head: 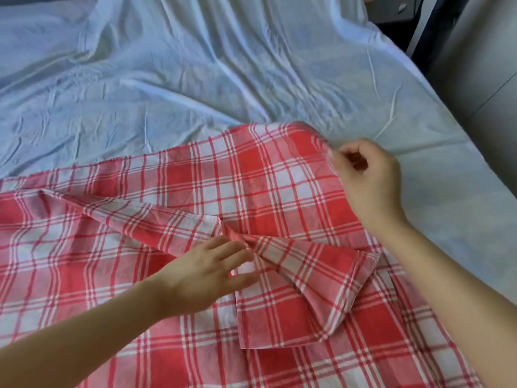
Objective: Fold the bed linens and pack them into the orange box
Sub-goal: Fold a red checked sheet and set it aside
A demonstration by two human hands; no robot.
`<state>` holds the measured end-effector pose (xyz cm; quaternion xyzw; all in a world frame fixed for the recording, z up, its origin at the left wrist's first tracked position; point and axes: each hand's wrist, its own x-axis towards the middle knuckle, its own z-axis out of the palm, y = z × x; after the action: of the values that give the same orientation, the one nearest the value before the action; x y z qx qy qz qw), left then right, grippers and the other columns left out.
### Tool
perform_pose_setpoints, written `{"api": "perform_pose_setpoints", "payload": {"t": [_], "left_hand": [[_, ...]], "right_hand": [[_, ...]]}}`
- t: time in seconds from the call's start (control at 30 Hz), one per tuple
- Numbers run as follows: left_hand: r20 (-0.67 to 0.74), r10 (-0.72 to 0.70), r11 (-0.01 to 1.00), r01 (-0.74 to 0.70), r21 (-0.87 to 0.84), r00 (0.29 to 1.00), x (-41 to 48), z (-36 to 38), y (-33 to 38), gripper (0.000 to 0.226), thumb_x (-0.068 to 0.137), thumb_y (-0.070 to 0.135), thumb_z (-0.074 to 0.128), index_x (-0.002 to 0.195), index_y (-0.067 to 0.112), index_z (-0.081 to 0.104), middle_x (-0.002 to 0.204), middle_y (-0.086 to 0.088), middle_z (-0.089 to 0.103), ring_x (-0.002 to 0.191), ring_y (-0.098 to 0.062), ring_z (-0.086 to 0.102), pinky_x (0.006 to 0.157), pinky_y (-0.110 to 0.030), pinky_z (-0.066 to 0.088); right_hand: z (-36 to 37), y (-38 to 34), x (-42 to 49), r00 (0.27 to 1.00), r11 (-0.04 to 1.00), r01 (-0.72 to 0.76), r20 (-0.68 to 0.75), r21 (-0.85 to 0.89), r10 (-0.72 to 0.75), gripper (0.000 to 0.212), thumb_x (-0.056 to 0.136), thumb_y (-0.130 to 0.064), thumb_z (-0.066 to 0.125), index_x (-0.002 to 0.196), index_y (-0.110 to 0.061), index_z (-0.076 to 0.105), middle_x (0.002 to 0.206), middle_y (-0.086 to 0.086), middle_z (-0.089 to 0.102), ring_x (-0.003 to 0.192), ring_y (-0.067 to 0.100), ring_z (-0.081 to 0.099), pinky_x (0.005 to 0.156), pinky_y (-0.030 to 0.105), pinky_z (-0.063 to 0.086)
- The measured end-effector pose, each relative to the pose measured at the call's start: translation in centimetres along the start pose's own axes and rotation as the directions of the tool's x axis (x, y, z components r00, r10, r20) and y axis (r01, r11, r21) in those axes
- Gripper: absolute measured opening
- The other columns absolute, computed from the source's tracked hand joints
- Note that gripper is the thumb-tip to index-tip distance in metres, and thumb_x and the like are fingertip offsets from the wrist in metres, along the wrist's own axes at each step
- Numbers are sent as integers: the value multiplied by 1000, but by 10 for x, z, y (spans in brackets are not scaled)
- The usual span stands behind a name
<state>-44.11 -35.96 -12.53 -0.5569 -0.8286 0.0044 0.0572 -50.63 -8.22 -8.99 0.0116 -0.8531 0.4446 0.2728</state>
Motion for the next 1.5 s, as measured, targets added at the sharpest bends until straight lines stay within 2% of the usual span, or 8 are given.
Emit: {"api": "perform_pose_setpoints", "payload": {"t": [0.07, 0.17, 0.43, 0.67, 0.8, 1.07, 1.37, 1.5], "left_hand": [[-33, 41, 997, -43, -70, 999, -5, 6, 13, 29, 86, 17, 54, 115, 23, 58, 108, -3, 65, 102, -22, 57, 83, -34, 46], [51, 43, 984, -33, -173, 998, -6, 16, 30, 36, 80, 27, 65, 116, 25, 61, 114, 1, 65, 107, -19, 61, 83, -31, 53], [8, -35, 965, 36, -261, 999, 15, 18, 54, 15, 80, 12, 59, 85, 22, 69, 81, 4, 63, 74, -18, 60, 60, -29, 50], [-1, -229, 873, 205, -442, 973, 11, -13, 57, 26, 76, 10, 48, 86, 12, 72, 74, 1, 68, 64, -18, 64, 53, -26, 52], [1, -267, 865, 240, -440, 964, 9, -31, 68, 24, 78, 15, 48, 87, 15, 70, 71, 3, 67, 59, -18, 62, 49, -25, 50], [36, -123, 926, 128, -355, 992, 4, -68, 114, 8, 71, 17, 68, 71, 25, 65, 63, 8, 59, 56, -14, 56, 47, -22, 44], [39, 142, 990, -142, -11, 989, -18, -18, 194, 13, 85, 10, 56, 89, 20, 61, 85, 3, 61, 77, -18, 56, 72, -31, 48], [4, 83, 993, -83, -86, 997, -1, -15, 189, 14, 71, 12, 72, 68, 18, 60, 65, 3, 56, 60, -18, 53, 58, -27, 42]], "right_hand": [[-19, -5, -32, 916, 925, 365, 222, -104, -336, 18, 87, -22, 63, 73, -9, 64, 73, 0, 63, 69, 15, 55, 67, 28, 43], [-23, 13, -74, 724, 843, 520, 597, -142, -346, 15, 82, -26, 63, 75, -13, 66, 91, 1, 70, 79, 21, 65, 70, 35, 54], [13, -16, -81, 767, 955, -111, 587, -274, 258, 87, 73, -36, 78, 143, -12, 32, 141, 6, 46, 129, 22, 44, 103, 29, 32], [47, -13, -57, 578, 597, -778, 150, -195, 802, 70, 71, -7, 74, 133, 1, 44, 132, 17, 54, 119, 29, 53, 95, 37, 48], [22, -26, -59, 543, 570, -822, 320, 11, 776, 37, 59, 7, 79, 94, 4, 68, 79, 9, 68, 73, 17, 66, 68, 26, 54], [-63, -92, -98, 820, 870, -476, 423, 128, 386, 10, 79, -12, 74, 88, -14, 75, 79, -4, 72, 75, 6, 66, 76, 26, 52], [-89, -88, -177, 835, 909, -412, 424, 57, 351, 14, 85, -6, 66, 97, -3, 74, 83, -3, 71, 70, -11, 61, 68, 8, 47], [-88, -80, -178, 843, 898, -435, 382, 69, 379, 14, 86, -8, 66, 97, -5, 74, 85, -4, 72, 69, -13, 59, 70, 10, 47]]}}
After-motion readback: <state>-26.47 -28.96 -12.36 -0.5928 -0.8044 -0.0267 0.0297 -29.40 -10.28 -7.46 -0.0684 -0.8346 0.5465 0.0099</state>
